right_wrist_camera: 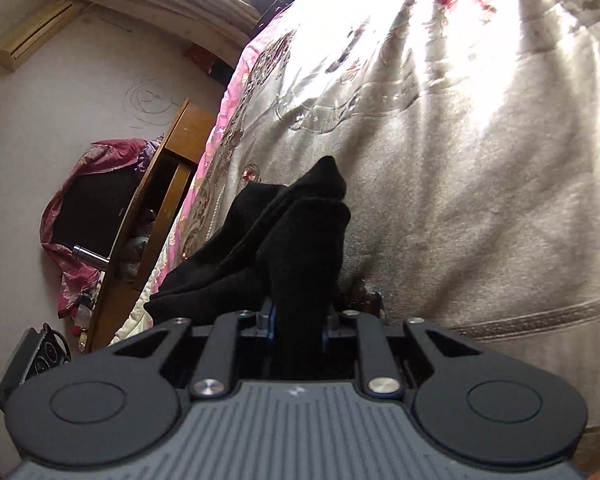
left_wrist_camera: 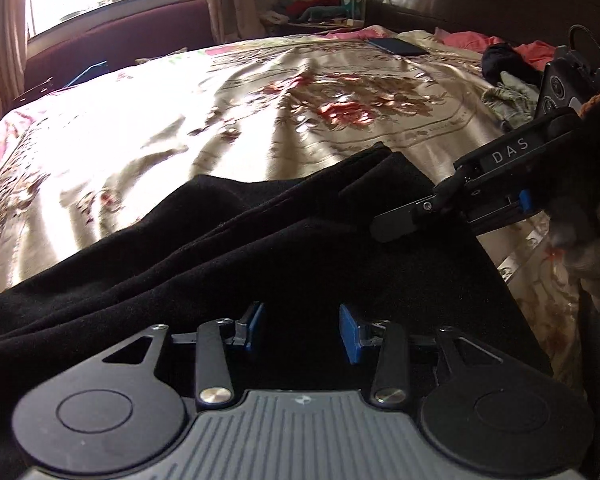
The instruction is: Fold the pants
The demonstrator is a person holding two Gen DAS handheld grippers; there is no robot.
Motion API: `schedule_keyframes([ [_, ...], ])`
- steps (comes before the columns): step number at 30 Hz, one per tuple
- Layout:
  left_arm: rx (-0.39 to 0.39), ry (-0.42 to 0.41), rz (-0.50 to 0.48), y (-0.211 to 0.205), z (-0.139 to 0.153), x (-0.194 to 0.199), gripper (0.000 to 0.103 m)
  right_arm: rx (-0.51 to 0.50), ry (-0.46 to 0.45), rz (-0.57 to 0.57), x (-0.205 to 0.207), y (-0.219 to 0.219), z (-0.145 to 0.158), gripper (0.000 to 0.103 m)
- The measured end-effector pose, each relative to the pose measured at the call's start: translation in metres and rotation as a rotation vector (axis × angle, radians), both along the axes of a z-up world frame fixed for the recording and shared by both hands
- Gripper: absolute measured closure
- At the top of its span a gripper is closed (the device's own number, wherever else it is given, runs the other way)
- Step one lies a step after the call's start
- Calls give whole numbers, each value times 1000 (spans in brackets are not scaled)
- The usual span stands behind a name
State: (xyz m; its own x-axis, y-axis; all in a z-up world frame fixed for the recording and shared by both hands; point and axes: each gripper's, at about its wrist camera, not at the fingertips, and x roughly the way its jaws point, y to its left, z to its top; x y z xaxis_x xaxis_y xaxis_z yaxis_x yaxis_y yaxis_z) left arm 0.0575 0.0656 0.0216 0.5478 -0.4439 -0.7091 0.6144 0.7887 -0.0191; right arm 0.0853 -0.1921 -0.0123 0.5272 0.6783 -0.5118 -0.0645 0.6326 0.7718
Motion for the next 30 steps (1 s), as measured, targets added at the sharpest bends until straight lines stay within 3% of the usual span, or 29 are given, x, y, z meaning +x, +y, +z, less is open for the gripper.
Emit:
schedule_keyframes([
  [2,-17,11,-60,-18,-4,4,50,-55,7,-40,-3,-21,0,85],
  [5,14,3,-140,-32,-7,2,50,-194,33,-30,-10,-42,4,74],
  [8,43,-23,-141,-21,4,-3,50,-405,-109,14,-22,-42,33,64],
  [10,48,-31,-129,-7,12,-1,50,-556,-240,51,-29,-37,54,64],
  [13,68,-38,-138,3,19,11,49,-558,-349,233,-21,-18,70,64],
  [16,118,-66,-179,-1,19,26,48,-671,-393,438,0,11,66,67],
  [20,121,-11,-278,-9,16,46,46,-713,-342,653,30,28,47,67],
  [23,168,10,-362,-16,9,51,45,-733,-309,738,45,31,42,70],
  [26,165,56,-383,-17,3,60,45,-733,-260,792,51,34,40,71],
  [29,162,73,-399,-16,4,63,45,-763,-236,843,43,43,41,95],
  [30,165,72,-401,-16,3,64,46,-779,-238,845,40,44,41,97],
])
